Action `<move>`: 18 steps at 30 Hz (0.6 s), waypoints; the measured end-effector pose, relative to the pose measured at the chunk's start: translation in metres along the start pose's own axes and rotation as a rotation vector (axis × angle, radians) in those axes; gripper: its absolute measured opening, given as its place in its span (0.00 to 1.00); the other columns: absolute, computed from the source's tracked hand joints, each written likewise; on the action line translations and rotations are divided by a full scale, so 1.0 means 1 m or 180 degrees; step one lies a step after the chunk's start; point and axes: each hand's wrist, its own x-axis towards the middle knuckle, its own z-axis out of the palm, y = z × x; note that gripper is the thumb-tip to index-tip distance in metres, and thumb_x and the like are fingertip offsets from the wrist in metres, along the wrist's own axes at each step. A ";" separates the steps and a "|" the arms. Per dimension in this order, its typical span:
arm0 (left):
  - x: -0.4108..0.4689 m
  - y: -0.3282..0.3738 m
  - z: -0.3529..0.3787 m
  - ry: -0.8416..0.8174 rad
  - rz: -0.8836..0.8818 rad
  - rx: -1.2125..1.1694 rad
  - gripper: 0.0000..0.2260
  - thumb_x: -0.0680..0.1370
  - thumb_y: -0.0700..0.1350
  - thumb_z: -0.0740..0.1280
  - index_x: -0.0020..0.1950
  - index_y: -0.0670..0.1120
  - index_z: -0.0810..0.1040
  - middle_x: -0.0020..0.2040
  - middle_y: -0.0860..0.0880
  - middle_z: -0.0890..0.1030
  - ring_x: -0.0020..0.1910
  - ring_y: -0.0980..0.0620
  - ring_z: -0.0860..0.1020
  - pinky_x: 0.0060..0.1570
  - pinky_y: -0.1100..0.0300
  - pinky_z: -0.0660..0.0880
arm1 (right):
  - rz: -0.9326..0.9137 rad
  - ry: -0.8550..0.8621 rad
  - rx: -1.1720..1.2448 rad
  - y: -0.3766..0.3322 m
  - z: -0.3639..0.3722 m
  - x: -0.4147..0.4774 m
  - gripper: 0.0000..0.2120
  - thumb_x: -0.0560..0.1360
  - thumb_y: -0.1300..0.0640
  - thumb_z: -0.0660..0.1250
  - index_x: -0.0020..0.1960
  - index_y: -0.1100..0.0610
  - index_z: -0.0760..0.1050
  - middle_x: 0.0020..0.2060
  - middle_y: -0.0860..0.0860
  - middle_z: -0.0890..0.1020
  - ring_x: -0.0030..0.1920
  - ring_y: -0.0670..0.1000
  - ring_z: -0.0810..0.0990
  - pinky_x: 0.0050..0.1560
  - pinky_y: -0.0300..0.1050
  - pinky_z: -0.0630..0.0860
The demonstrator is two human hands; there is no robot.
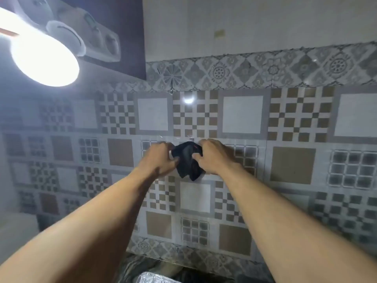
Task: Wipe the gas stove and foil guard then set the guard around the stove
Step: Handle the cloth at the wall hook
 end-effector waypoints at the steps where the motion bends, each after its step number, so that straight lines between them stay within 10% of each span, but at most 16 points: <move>1: 0.004 -0.002 0.004 0.0088 0.0021 0.0018 0.18 0.76 0.49 0.68 0.64 0.45 0.79 0.62 0.45 0.81 0.58 0.46 0.79 0.55 0.54 0.75 | 0.0030 0.0053 -0.0026 -0.001 0.005 0.003 0.11 0.78 0.51 0.65 0.56 0.56 0.76 0.49 0.52 0.80 0.45 0.54 0.79 0.46 0.52 0.80; 18: 0.023 -0.006 0.023 0.0871 -0.0122 -0.0215 0.09 0.79 0.47 0.63 0.54 0.48 0.81 0.48 0.50 0.76 0.46 0.49 0.74 0.41 0.58 0.68 | 0.0176 0.0619 0.0297 0.010 0.009 0.009 0.06 0.79 0.60 0.65 0.54 0.59 0.79 0.48 0.53 0.80 0.45 0.52 0.78 0.41 0.43 0.75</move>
